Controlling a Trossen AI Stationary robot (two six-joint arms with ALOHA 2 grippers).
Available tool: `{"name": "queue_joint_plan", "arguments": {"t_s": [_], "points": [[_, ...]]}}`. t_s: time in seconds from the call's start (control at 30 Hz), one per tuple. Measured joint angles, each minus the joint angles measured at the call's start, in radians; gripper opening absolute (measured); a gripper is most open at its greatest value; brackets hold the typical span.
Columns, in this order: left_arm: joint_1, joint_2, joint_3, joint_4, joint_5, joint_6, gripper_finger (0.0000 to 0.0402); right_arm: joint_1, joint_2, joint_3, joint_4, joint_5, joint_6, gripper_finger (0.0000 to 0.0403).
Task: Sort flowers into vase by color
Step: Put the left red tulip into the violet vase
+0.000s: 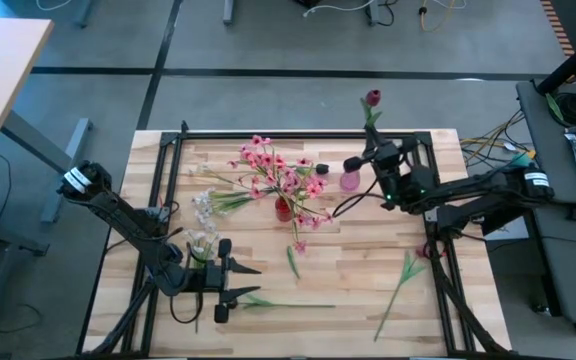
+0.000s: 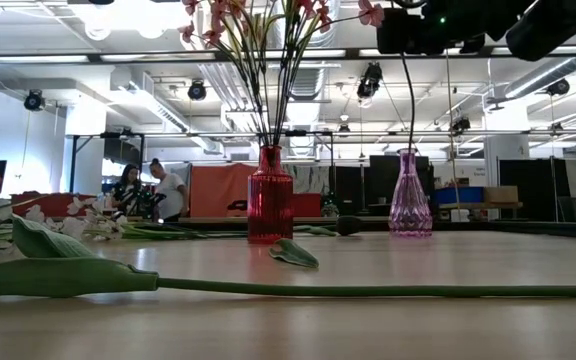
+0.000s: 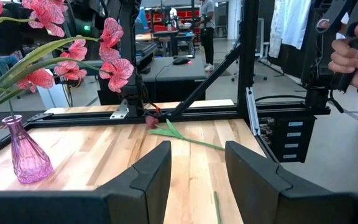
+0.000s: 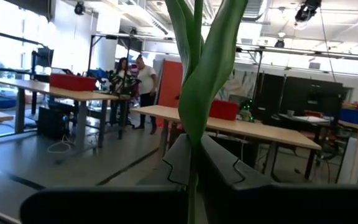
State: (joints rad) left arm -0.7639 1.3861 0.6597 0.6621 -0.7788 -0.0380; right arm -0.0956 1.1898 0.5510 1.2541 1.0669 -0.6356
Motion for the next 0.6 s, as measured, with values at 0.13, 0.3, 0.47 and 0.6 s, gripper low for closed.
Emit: {"name": "queue_joint_plan", "arguments": {"t_s": [0.13,0.3,0.47,0.6], "points": [[0.0,0.0,0.0,-0.002,0.0,-0.003,0.0137,0.0,0.011,0.0,0.0,0.0,0.01,0.0013],[0.0,0.0,0.0,-0.007,0.0,-0.008,0.0137,0.0,0.011,0.0,-0.023,0.005,0.031,0.0019],[0.0,0.0,0.0,-0.008,0.0,-0.025,0.0137,0.0,0.01,0.0,-0.041,0.015,0.046,0.0062],[0.0,0.0,0.0,-0.013,-0.001,-0.043,0.0137,0.002,0.01,0.0,-0.047,0.039,0.06,0.0108]]}}
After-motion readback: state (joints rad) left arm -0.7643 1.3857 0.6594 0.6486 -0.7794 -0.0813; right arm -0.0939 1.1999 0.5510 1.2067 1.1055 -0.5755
